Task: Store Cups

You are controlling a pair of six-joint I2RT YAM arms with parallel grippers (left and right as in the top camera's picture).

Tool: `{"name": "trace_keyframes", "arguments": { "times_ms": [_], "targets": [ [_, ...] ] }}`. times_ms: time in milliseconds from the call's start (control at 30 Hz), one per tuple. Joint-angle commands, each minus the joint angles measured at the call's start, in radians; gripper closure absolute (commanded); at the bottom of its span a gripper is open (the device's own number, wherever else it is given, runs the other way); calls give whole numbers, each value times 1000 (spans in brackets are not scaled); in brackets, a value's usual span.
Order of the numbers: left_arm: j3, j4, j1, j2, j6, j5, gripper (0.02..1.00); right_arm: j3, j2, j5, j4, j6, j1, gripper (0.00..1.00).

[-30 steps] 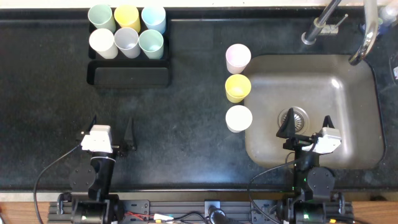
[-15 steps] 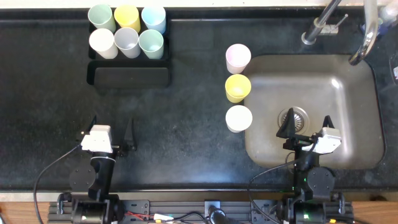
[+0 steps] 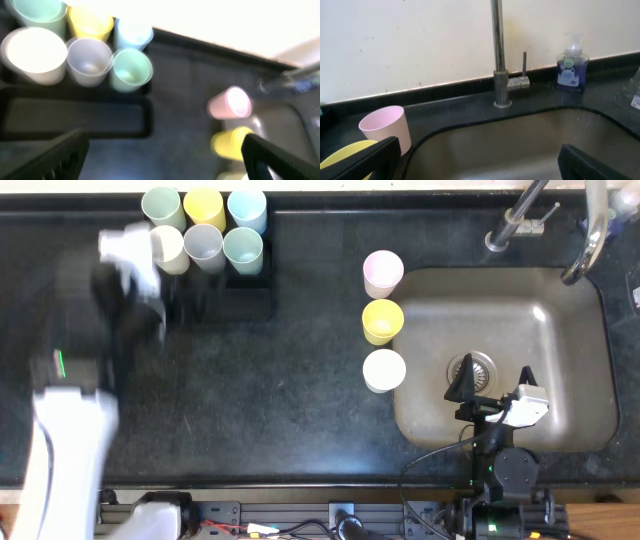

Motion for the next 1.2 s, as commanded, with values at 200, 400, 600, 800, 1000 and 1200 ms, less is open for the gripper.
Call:
{"name": "trace_keyframes", "arguments": {
  "times_ms": [200,400,600,800,1000,1200],
  "targets": [
    [1155,-584,-409,791,-90,-203,18,-13,-5,-7,5,-3,-6,5],
    [1244,-650,-567,1019,-273,-370,18,-13,-5,-7,5,-3,-6,5],
    [1244,-557,-592,1099,-338,-370,18,-13,-5,-7,5,-3,-6,5],
    [1244,-568,-578,1145,-372,-333,18,-13,-5,-7,5,-3,-6,3],
    [1244,-582,-566,1179,-374,-311,18,-13,-5,-7,5,-3,-6,5],
    [1244,-566,-564,1199,-380,-294,18,-13,-5,-7,5,-3,-6,5]
  ]
}}
